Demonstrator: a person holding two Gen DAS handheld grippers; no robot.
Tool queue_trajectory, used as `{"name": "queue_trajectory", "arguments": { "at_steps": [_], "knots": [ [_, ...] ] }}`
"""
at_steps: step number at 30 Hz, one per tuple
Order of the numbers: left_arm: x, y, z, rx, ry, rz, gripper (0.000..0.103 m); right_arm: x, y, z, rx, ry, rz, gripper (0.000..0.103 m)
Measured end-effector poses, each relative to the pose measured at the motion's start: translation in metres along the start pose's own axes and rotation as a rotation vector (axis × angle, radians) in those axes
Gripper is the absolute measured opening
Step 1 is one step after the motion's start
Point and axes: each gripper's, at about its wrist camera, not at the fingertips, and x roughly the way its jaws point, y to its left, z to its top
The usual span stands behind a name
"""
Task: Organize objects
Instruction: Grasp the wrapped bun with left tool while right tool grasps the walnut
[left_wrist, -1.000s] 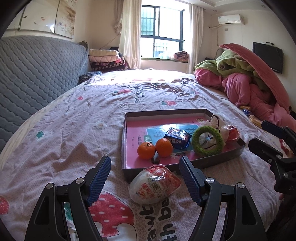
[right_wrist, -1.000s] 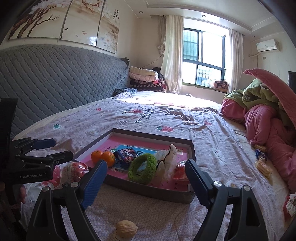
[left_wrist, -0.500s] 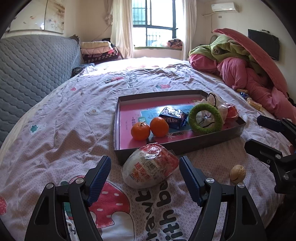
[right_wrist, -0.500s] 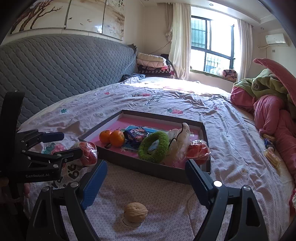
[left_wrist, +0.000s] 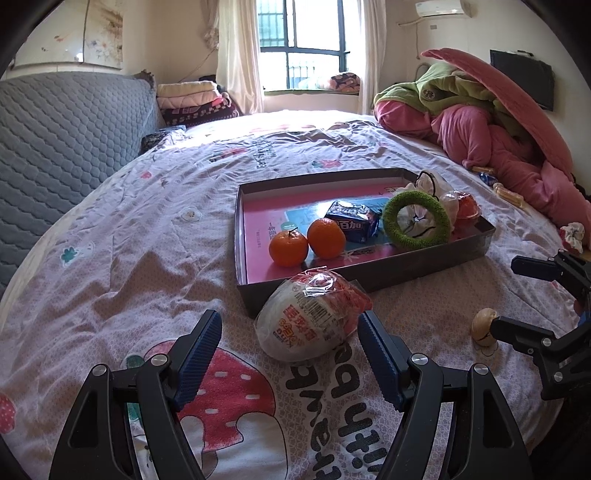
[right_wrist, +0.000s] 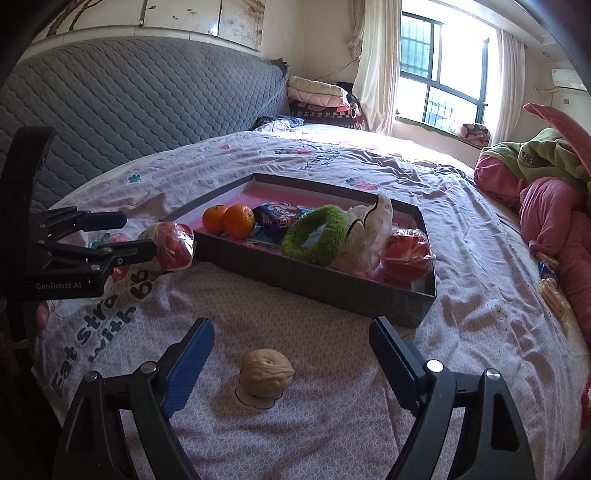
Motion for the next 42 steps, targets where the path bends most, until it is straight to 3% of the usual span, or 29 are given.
{"name": "queue_trajectory", "arguments": {
  "at_steps": [14, 24, 31, 38, 42],
  "knots": [
    [0.01, 0.001, -0.003, -0.015, 0.031, -0.025, 0.077, 0.013, 0.004, -0.012, 0.012, 0.061, 0.03, 0.085],
    [0.021, 0.001, 0.001, -0.009, 0.041, -0.003, 0.077, 0.02, 0.003, -0.015, 0.029, 0.094, 0.035, 0.084],
    [0.034, -0.005, 0.003, -0.01, 0.069, -0.019, 0.077, 0.024, 0.006, -0.014, 0.025, 0.104, 0.036, 0.076],
    [0.047, -0.014, 0.004, -0.011, 0.102, -0.024, 0.077, 0.029, 0.007, -0.012, 0.021, 0.114, 0.036, 0.06],
    [0.048, -0.019, 0.005, -0.012, 0.102, -0.027, 0.065, 0.031, 0.006, -0.011, 0.019, 0.112, 0.047, 0.054]
  ]
}}
